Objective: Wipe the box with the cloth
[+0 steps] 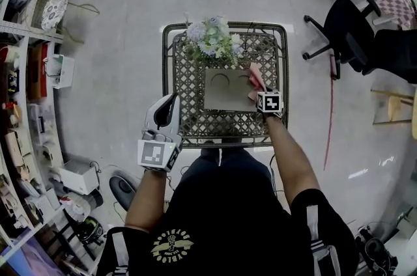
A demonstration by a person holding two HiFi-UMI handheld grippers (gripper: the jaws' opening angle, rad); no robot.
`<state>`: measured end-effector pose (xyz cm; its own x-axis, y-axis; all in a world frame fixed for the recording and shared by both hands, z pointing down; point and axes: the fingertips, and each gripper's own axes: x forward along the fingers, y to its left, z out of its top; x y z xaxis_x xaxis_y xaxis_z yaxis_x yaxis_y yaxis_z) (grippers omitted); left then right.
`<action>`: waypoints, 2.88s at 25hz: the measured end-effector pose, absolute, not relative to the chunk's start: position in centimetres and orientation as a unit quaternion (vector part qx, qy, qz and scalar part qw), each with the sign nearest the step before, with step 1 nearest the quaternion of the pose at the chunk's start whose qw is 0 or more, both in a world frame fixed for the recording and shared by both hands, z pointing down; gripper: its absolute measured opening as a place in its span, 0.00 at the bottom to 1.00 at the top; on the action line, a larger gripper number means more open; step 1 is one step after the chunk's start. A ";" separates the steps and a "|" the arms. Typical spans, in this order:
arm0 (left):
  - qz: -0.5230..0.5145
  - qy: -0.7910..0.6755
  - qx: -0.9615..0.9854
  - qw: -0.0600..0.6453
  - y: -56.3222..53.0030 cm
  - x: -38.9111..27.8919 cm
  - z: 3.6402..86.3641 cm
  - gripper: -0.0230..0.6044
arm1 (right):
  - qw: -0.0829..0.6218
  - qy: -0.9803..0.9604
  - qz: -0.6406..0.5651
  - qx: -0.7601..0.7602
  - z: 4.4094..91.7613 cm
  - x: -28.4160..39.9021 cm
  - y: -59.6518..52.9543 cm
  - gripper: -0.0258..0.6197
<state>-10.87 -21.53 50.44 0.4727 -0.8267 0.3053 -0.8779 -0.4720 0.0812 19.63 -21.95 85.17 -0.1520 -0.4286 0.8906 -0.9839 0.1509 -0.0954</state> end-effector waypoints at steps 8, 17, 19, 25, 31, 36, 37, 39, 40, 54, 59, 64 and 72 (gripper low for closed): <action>0.102 -0.511 0.847 0.104 -20.7 -12.3 48.7 0.04 | 0.333 -0.683 0.380 0.528 81.9 17.9 -20.4 0.07; 0.097 -0.521 0.842 0.097 -19.7 -14.2 47.4 0.04 | 0.298 -0.749 0.392 0.443 79.0 6.4 -18.9 0.07; 0.099 -0.525 0.840 0.094 -19.6 -14.8 47.4 0.04 | 0.296 -0.759 0.398 0.423 79.2 3.4 -18.7 0.07; 0.117 -0.535 0.831 0.097 -18.6 -17.0 47.6 0.04 | 0.299 -0.761 0.429 0.385 82.2 -2.6 -18.1 0.07; 0.138 -0.534 0.829 0.091 -17.2 -17.6 48.2 0.04 | 0.365 -0.744 0.408 0.384 84.7 -2.8 -17.8 0.07; 0.113 -0.543 0.827 0.092 -17.6 -18.2 48.0 0.04 | 0.385 -0.739 0.390 0.391 85.0 -1.4 -17.9 0.07; 0.115 -0.542 0.827 0.095 -17.6 -18.2 48.1 0.04 | 0.387 -0.738 0.388 0.394 85.0 -1.0 -17.9 0.07; 0.117 -0.540 0.829 0.094 -17.8 -17.9 47.9 0.04 | 0.392 -0.733 0.385 0.400 84.9 0.3 -17.6 0.07; 0.115 -0.539 0.830 0.091 -17.9 -17.7 47.7 0.04 | 0.395 -0.731 0.383 0.404 84.9 1.1 -17.5 0.07; 0.095 -0.516 0.847 0.079 -19.4 -14.3 45.5 0.04 | 0.410 -0.693 0.377 0.458 84.8 11.1 -15.8 0.07; 0.108 -0.510 0.850 0.084 -19.0 -13.2 45.9 0.04 | 0.410 -0.675 0.388 0.474 85.0 14.1 -14.6 0.07; 0.099 -0.504 0.854 0.075 -19.2 -12.5 45.2 0.04 | 0.416 -0.664 0.391 0.482 84.9 16.3 -13.8 0.07; 0.094 -0.504 0.857 0.062 -19.3 -12.3 44.1 0.04 | 0.363 -0.663 0.416 0.506 82.4 17.6 -13.4 0.07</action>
